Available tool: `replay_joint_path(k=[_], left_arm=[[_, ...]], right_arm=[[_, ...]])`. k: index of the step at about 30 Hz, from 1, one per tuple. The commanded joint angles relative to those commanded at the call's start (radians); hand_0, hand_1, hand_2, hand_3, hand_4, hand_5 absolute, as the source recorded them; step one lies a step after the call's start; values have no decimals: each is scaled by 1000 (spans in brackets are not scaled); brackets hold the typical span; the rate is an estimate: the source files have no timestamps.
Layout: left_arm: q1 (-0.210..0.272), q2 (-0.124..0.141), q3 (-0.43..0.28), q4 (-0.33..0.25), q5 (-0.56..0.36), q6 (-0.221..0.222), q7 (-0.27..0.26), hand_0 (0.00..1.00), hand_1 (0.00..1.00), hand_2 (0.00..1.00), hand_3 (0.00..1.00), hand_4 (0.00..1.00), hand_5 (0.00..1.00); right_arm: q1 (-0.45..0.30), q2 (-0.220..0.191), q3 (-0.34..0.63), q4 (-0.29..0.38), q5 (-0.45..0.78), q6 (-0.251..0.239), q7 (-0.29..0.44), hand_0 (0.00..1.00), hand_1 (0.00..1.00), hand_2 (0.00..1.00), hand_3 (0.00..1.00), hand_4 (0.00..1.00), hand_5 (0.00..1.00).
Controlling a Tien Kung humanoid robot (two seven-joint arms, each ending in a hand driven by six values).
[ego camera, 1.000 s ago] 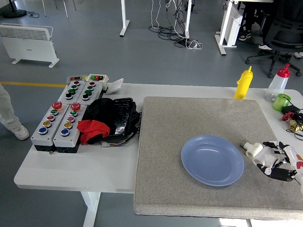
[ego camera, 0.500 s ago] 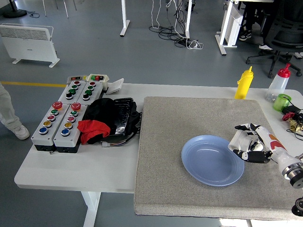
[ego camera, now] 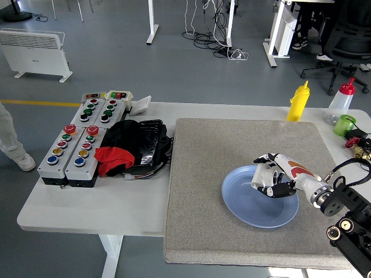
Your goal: Pick pipe place plate twice
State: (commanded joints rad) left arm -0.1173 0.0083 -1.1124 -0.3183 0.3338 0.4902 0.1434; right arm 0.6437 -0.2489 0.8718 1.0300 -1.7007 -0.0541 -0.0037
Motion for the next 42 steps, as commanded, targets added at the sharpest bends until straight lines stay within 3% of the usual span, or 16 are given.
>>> replay_joint_path(k=[1, 2, 7, 8, 13, 14, 23, 31, 32, 42], left_arm=[[-1, 0, 1, 0, -2, 0, -1, 617, 620, 602, 683, 455, 998], [-2, 0, 2, 0, -3, 0, -1, 617, 620, 601, 682, 456, 998], [-5, 1, 4, 1, -9, 2, -4, 617, 620, 601, 682, 456, 998], [-5, 1, 5, 1, -10, 2, -5, 617, 620, 601, 683, 454, 998], [-6, 0, 5, 1, -14, 3, -6, 617, 620, 601, 683, 454, 998], [-6, 0, 4, 1, -14, 3, -5, 617, 620, 600, 682, 454, 998], [-6, -3, -1, 1, -9, 3, 2, 617, 618, 600, 682, 455, 998], [-8, -3, -12, 0, 21, -1, 28, 616, 591, 603, 685, 456, 998], [-8, -3, -12, 0, 22, 0, 29, 609, 529, 605, 688, 458, 998], [-2, -4, -26, -2, 68, -2, 68, 593, 481, 603, 693, 463, 998]], right_arm=[[12, 3, -18, -14, -1, 6, -5, 630, 641, 637, 737, 674, 85], [20, 4, -30, -22, -5, 12, -10, 750, 717, 739, 804, 684, 107], [41, 7, -53, -47, -35, 46, -43, 750, 717, 739, 804, 684, 107], [42, 8, -52, -50, -39, 46, -43, 864, 820, 897, 908, 715, 148], [41, 9, -42, -58, -47, 33, -31, 864, 820, 897, 908, 715, 148], [40, 8, -38, -58, -46, 28, -27, 932, 874, 992, 979, 772, 191], [25, 0, 1, -53, -22, 21, -25, 970, 894, 998, 998, 798, 222], [11, -38, 127, -17, -27, 30, -33, 967, 895, 998, 998, 774, 206], [10, -42, 138, -17, -28, 32, -35, 960, 886, 986, 953, 759, 218], [-3, -72, 195, -81, -42, 59, -60, 953, 875, 964, 935, 782, 250]])
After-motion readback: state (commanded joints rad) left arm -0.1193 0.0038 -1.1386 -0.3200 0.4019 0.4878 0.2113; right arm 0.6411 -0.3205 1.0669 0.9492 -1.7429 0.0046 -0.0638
